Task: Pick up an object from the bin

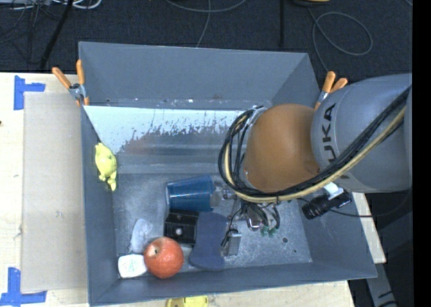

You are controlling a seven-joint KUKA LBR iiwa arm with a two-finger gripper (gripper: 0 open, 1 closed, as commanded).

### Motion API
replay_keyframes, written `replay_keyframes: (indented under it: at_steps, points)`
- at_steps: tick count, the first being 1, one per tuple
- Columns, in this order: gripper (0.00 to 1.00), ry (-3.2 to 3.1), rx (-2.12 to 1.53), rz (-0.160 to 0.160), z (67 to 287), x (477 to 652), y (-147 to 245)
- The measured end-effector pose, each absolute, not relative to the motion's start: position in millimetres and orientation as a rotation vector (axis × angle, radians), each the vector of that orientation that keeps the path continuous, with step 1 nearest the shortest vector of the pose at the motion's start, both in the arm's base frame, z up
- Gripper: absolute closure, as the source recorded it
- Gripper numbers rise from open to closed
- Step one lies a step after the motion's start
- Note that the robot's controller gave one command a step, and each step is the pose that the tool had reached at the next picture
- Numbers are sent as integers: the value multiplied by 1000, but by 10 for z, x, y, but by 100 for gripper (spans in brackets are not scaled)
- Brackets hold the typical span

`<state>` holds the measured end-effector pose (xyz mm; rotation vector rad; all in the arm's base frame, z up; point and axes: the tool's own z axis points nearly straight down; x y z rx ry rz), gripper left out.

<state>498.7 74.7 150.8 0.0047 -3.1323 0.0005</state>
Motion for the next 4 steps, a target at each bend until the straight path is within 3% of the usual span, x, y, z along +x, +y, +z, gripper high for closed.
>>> replay_keyframes:
  at_steps: [1, 2, 3, 4]
  points:
    - [0, -3140, 0, -1, 1551, 5005, 744]
    - [0, -3136, 200, 1, 1198, 4990, 1203]
    - [0, -3120, 409, -4, 1500, 5001, 1736]
    - [0, -3076, 643, 2, 1078, 4759, 2006]
